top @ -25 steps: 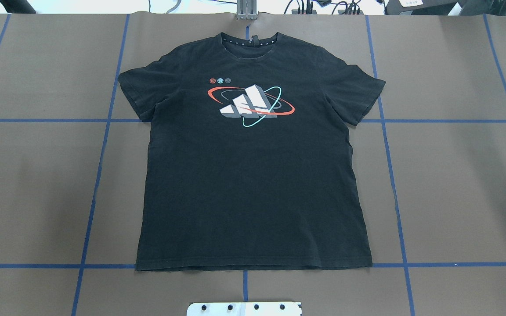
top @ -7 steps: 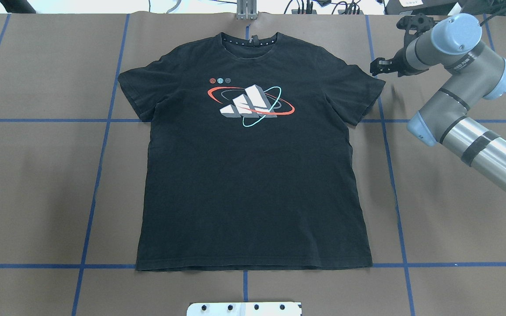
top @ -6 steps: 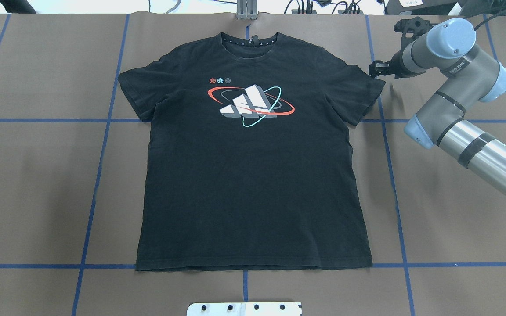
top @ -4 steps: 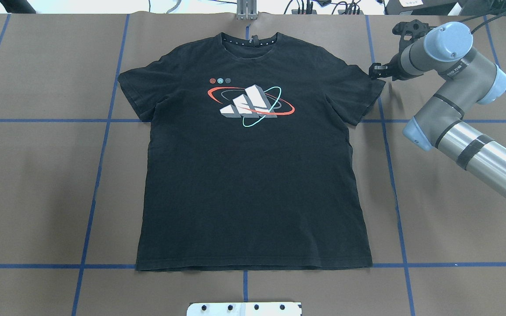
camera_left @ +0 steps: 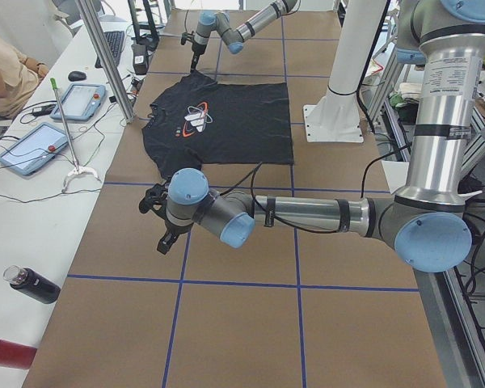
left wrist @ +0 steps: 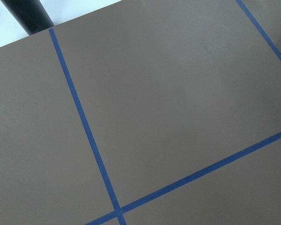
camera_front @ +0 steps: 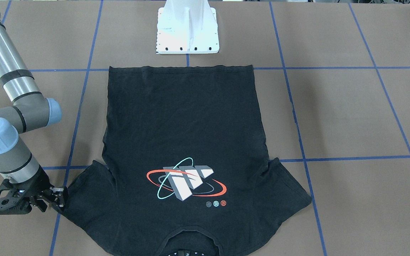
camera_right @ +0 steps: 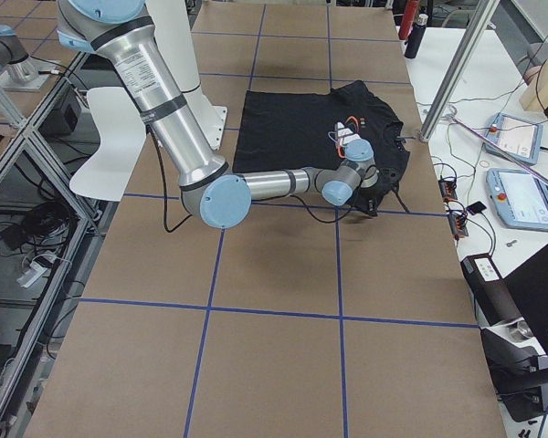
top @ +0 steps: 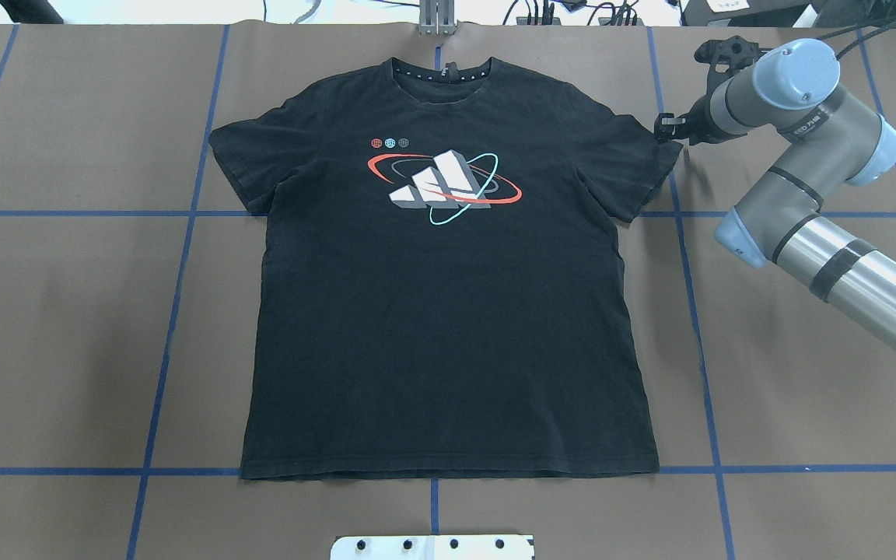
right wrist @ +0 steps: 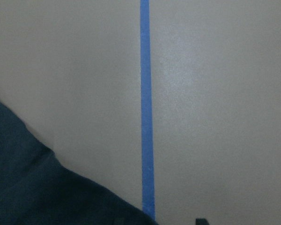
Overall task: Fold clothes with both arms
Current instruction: 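Move the right gripper toward the shirt's shoulder farthest from the robot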
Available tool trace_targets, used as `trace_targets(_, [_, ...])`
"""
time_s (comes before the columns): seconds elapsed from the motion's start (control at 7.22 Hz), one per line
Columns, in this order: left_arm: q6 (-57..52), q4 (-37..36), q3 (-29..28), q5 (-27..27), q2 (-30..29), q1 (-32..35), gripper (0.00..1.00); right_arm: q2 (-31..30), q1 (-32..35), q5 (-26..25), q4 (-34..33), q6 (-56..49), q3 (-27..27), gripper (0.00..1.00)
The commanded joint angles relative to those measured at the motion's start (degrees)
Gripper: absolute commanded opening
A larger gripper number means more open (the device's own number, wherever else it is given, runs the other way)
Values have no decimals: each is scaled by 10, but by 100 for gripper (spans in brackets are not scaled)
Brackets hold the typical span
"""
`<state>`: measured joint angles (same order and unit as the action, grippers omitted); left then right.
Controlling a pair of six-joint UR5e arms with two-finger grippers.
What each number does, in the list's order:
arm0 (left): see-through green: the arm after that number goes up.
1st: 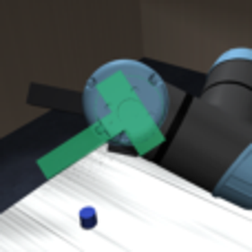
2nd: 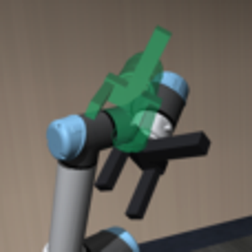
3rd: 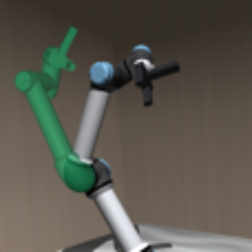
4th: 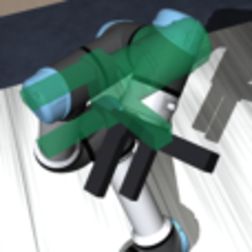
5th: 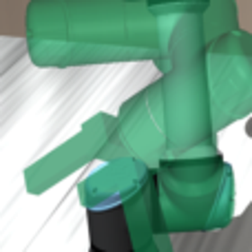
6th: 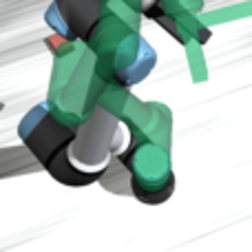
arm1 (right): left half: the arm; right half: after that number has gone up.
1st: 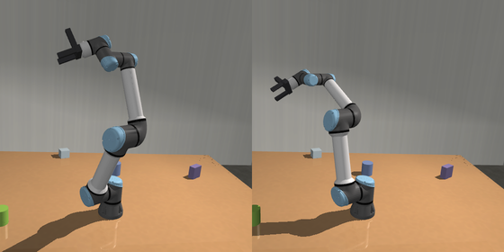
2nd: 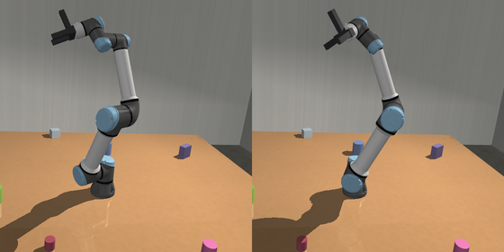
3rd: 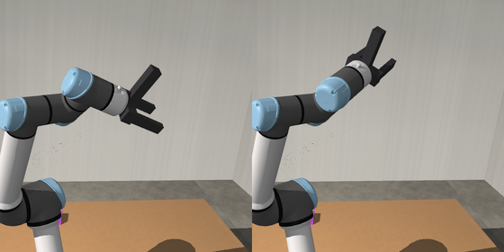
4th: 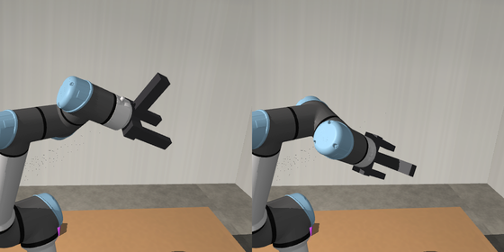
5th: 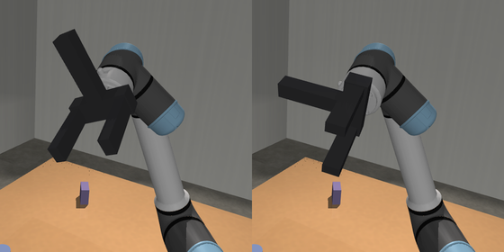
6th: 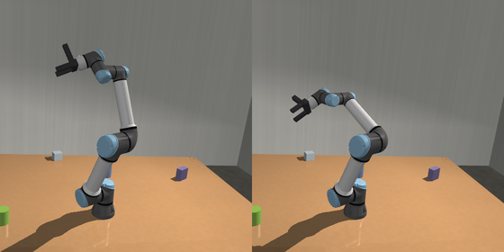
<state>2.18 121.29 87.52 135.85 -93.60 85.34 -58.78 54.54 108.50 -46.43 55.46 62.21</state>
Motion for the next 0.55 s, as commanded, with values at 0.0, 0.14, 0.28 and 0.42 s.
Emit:
trace_targets(0.0, [1, 0, 1, 0, 0, 0, 100, -4, 1, 1, 0, 1, 5, 52])
trace_targets(0.14, [2, 0, 1, 0, 0, 0, 100, -5, 1, 1, 0, 1, 5, 38])
trace_targets(0.28, [2, 0, 1, 0, 0, 0, 100, -7, 1, 1, 0, 1, 5, 11])
trace_targets(0.42, [2, 0, 1, 0, 0, 0, 100, -7, 1, 2, 0, 7, 5, 0])
